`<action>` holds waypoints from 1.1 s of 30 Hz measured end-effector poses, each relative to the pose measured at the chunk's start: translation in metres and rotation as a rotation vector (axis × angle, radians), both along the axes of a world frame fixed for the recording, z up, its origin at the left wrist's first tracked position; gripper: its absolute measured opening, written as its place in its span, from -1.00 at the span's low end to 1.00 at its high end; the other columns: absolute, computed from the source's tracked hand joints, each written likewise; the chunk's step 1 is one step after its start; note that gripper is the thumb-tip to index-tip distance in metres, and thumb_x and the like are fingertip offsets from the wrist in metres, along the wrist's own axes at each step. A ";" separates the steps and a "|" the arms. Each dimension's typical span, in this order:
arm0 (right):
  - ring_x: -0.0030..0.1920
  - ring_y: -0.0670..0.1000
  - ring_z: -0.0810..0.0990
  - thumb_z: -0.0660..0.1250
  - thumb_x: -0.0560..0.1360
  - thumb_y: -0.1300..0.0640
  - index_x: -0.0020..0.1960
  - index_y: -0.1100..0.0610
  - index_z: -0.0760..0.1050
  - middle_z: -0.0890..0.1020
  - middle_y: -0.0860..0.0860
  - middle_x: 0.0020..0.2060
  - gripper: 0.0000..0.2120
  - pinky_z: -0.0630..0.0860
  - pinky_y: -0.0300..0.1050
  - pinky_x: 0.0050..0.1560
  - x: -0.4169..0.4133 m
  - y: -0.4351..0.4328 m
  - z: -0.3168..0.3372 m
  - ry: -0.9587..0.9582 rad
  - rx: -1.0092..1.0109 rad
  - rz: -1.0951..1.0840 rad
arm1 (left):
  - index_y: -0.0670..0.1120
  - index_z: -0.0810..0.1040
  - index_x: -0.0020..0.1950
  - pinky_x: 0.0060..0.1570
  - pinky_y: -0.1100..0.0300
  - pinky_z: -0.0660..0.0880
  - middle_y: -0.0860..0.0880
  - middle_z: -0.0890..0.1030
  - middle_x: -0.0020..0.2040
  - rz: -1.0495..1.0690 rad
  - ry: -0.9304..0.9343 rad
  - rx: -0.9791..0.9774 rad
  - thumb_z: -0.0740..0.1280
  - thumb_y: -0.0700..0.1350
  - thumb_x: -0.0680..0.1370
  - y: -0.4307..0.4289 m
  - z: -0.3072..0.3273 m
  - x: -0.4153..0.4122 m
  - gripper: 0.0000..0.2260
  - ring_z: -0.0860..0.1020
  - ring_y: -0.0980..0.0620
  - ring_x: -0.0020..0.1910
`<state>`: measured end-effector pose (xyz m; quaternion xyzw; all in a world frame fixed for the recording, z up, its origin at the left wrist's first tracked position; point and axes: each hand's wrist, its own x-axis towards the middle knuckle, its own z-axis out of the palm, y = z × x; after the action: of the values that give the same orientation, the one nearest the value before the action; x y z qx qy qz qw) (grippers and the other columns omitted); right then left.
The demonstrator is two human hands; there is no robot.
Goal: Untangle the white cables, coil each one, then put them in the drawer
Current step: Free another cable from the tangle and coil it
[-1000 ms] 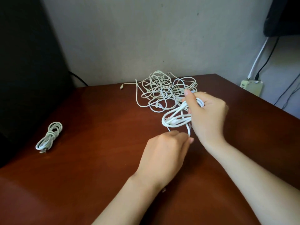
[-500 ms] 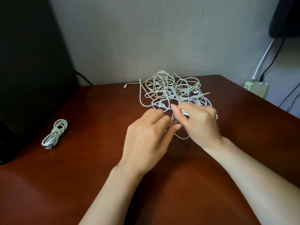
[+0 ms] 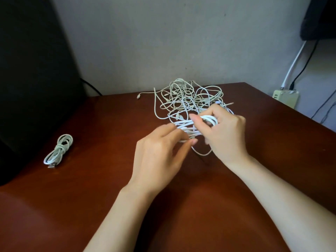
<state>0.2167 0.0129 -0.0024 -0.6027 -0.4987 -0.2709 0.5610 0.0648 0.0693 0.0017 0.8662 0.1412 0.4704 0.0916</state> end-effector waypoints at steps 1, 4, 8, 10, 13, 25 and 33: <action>-0.45 -0.03 0.47 0.47 0.40 0.10 -0.36 0.20 0.49 0.41 -0.05 -0.65 -0.74 0.31 -0.38 -0.37 0.001 -0.001 0.000 0.030 0.007 -0.010 | -0.05 0.59 -0.20 -0.35 0.30 0.33 0.12 0.48 -0.29 -0.031 0.023 -0.015 0.30 0.03 0.54 -0.003 -0.001 0.002 -0.79 0.42 0.16 -0.32; -0.42 -0.06 0.43 0.47 0.39 0.08 -0.36 0.18 0.50 0.40 -0.14 -0.59 -0.75 0.31 -0.35 -0.36 0.002 0.001 -0.001 0.101 0.027 -0.040 | -0.03 0.61 -0.14 -0.36 0.19 0.41 0.09 0.52 -0.27 -0.116 0.140 -0.024 0.24 0.01 0.55 -0.011 -0.007 0.008 -0.80 0.47 0.11 -0.30; -0.34 0.05 0.43 0.50 0.34 0.12 -0.37 0.25 0.51 0.53 0.04 -0.55 -0.74 0.25 -0.48 -0.33 0.002 0.006 -0.008 -0.012 0.000 -0.081 | -0.07 0.62 -0.11 -0.34 0.12 0.46 0.08 0.54 -0.23 -0.190 0.224 -0.027 0.20 0.00 0.56 -0.013 -0.010 0.010 -0.75 0.49 0.07 -0.27; -0.33 0.06 0.43 0.48 0.37 0.11 -0.38 0.25 0.51 0.53 0.07 -0.56 -0.73 0.24 -0.45 -0.34 0.005 0.006 -0.010 -0.100 -0.017 -0.075 | -0.07 0.63 -0.13 -0.36 0.13 0.47 0.08 0.54 -0.25 -0.208 0.212 -0.057 0.20 0.00 0.56 -0.011 -0.007 0.008 -0.75 0.50 0.06 -0.28; -0.35 0.02 0.42 0.41 0.40 0.08 -0.38 0.25 0.51 0.54 0.05 -0.54 -0.71 0.28 -0.35 -0.38 0.008 0.007 -0.010 -0.215 -0.037 -0.033 | 0.00 0.64 -0.17 -0.40 0.16 0.47 0.11 0.55 -0.28 -0.167 0.198 -0.031 0.29 -0.02 0.52 -0.007 0.000 0.003 -0.84 0.51 0.09 -0.31; -0.45 -0.03 0.20 0.18 0.58 -0.04 -0.47 0.26 0.38 0.26 -0.01 -0.58 -0.46 0.15 -0.39 -0.42 -0.009 -0.002 0.002 -0.171 -0.133 0.300 | -0.02 0.56 -0.35 -0.44 0.10 0.40 0.08 0.49 -0.39 -0.068 0.065 -0.104 0.37 0.26 0.37 0.025 0.011 -0.016 -0.64 0.44 0.15 -0.39; -0.57 0.07 0.29 0.19 0.55 0.06 -0.48 0.35 0.33 0.31 0.10 -0.64 -0.48 0.19 -0.22 -0.52 -0.026 -0.012 0.008 0.054 -0.227 0.441 | -0.05 0.56 -0.39 -0.33 0.29 0.32 -0.01 0.55 -0.36 -0.225 0.026 -0.494 0.49 0.11 0.31 0.036 0.007 -0.021 -0.73 0.44 0.14 -0.39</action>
<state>0.1911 0.0014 0.0052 -0.5455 -0.6302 -0.0682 0.5484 0.0434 0.1054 0.0091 0.8339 0.1559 0.3972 0.3501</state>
